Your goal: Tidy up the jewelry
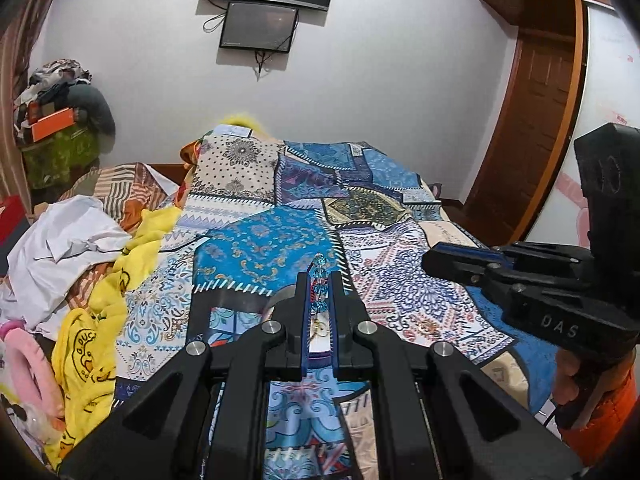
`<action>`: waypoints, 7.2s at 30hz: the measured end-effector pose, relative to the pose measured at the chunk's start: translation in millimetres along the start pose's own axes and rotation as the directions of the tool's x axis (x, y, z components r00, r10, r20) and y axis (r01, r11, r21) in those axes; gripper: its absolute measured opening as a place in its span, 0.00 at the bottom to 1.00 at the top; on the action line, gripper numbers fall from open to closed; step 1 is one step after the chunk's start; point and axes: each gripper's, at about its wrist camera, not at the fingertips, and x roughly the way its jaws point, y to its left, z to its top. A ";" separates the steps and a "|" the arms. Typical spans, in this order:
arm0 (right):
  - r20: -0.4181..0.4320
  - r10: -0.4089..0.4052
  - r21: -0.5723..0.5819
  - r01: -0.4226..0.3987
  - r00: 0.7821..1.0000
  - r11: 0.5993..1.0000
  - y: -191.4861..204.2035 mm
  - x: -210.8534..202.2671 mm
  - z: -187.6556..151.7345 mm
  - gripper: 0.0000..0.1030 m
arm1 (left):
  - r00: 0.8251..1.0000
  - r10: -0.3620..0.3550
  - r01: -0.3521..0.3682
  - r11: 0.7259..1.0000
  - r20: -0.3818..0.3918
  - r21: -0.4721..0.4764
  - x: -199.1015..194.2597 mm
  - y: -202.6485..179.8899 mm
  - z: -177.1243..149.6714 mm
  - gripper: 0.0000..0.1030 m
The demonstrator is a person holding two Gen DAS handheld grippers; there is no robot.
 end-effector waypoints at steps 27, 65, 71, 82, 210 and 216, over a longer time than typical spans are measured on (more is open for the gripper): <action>-0.254 0.045 -0.015 -0.050 0.966 0.999 4.0 107.9 -26.9 0.09 | 0.982 -0.100 0.089 0.993 -0.163 -0.072 90.3 35.9 -10.0 0.06; -0.224 -0.050 -0.071 0.035 0.973 0.997 12.2 81.5 -20.4 0.31 | 0.986 0.061 -0.069 0.996 -0.155 -0.047 41.6 35.2 -12.9 0.35; -0.152 -0.083 -0.065 0.074 0.985 0.995 0.7 47.0 -15.2 0.32 | 0.989 0.057 -0.059 0.998 -0.135 -0.015 32.6 14.3 -6.7 0.39; -0.082 -0.160 0.024 0.162 0.984 0.986 -53.3 -10.9 -31.1 0.42 | 0.989 0.008 0.001 0.998 -0.148 0.062 40.8 -46.5 -3.2 0.41; -0.145 0.022 -0.022 -0.026 0.989 0.999 2.7 82.6 3.0 0.08 | 0.982 -0.013 -0.003 0.996 -0.189 -0.084 64.7 23.9 -36.1 0.07; -0.205 0.045 0.008 -0.044 0.978 0.999 -3.2 104.8 -1.6 0.08 | 0.977 -0.026 0.007 0.996 -0.212 -0.089 84.7 30.0 -38.0 0.07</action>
